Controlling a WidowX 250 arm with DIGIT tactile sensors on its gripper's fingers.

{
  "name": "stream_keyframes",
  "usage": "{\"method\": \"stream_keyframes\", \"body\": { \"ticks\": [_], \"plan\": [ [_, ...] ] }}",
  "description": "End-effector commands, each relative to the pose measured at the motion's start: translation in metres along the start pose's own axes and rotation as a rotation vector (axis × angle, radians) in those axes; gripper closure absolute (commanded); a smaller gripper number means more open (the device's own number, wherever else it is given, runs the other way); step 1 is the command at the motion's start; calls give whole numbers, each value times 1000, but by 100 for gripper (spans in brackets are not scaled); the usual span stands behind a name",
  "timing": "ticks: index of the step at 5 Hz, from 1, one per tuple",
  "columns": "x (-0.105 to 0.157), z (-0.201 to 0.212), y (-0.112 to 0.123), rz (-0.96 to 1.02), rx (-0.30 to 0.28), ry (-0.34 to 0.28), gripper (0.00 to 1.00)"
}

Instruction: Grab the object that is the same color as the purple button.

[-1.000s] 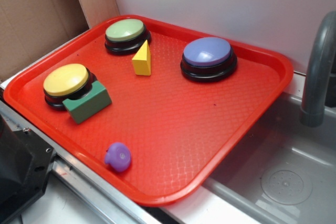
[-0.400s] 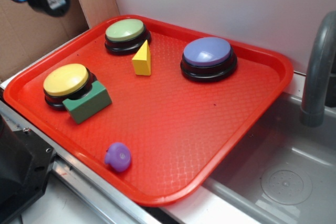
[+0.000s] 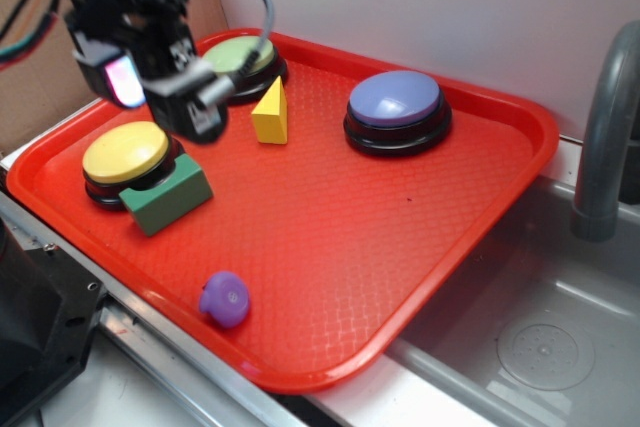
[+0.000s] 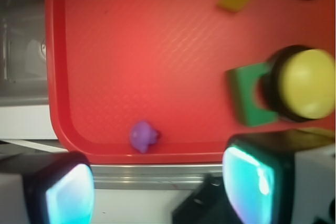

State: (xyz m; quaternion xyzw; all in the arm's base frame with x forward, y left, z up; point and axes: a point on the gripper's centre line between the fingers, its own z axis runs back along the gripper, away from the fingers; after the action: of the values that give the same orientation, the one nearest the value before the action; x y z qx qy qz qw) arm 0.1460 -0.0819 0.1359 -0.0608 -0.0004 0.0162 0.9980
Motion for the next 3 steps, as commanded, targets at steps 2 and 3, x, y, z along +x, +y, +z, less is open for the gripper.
{"method": "stream_keyframes", "body": {
  "ticks": [2, 3],
  "plan": [
    [-7, -72, -18, 6, -26, 33, 0],
    [-6, -93, -18, -1, -11, 61, 0]
  ]
}}
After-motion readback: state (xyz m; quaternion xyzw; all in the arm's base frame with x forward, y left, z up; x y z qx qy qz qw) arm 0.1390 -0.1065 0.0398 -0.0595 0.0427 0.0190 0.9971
